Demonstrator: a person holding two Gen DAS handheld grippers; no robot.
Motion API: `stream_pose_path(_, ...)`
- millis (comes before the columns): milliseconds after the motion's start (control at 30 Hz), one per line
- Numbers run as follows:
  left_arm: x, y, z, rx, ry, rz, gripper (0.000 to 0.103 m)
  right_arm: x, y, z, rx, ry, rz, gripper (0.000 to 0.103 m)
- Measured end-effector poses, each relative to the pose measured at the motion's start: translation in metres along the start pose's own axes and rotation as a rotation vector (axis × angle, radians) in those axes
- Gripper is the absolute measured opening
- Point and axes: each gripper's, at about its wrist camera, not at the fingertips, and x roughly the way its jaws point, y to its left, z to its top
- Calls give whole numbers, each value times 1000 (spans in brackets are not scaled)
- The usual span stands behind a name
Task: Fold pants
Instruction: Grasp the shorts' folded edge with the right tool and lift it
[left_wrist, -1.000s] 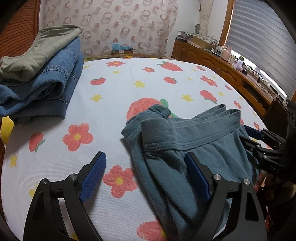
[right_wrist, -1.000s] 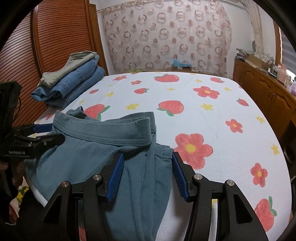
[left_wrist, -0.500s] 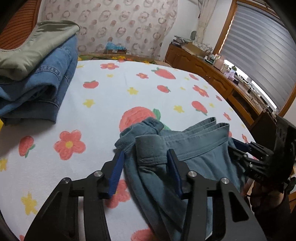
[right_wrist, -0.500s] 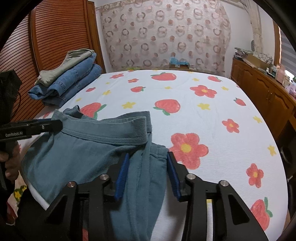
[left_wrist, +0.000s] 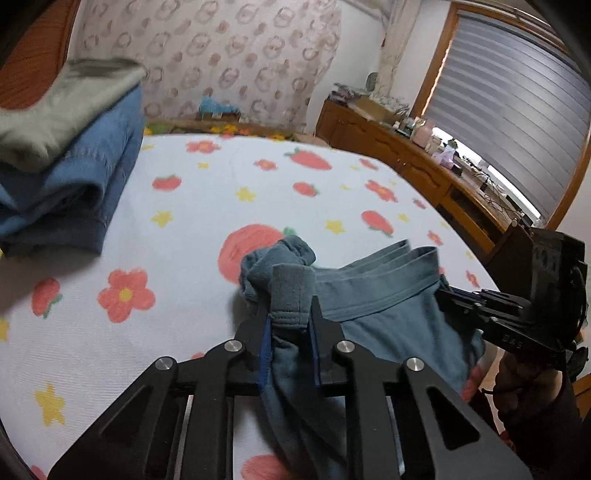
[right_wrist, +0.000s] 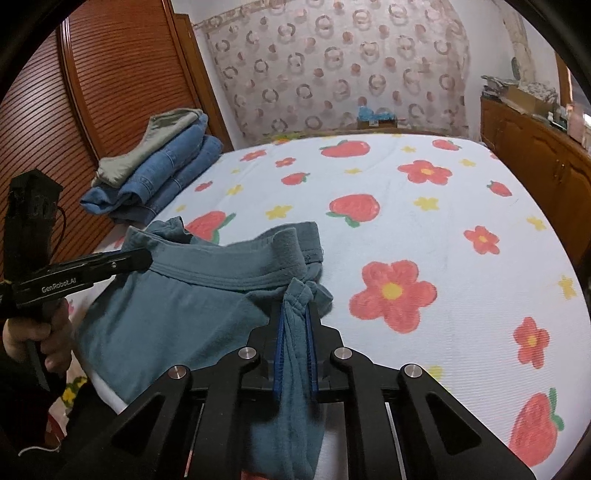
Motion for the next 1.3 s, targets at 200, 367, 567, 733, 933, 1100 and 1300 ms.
stream_pose_path(200, -30, -16, 6, 29, -75, -24, 18, -17, 5, 2, -15, -55, 15, 10)
stream_pose_path(367, -57, -30, 10, 60, -156, -32, 18, -33, 10, 6, -39, -102, 17, 10)
stream_pose_path(567, -78, -38, 18, 80, -211, -34, 18, -54, 14, 13, -59, -157, 24, 10)
stream_pose_path(733, -90, -38, 23, 89, -247, -28, 18, -65, 17, 18, -85, -191, 25, 10)
stream_pose_path(933, -105, -35, 26, 82, -299, -15, 18, -74, 24, 24, -121, -219, 29, 10)
stream_pose_path(1100, -114, -36, 28, 89, -324, -5, 18, -82, 30, 29, -151, -240, 31, 10)
stream_pose_path(1300, -125, -35, 30, 102, -349, 10, 18, -86, 37, 35, -194, -252, 26, 10)
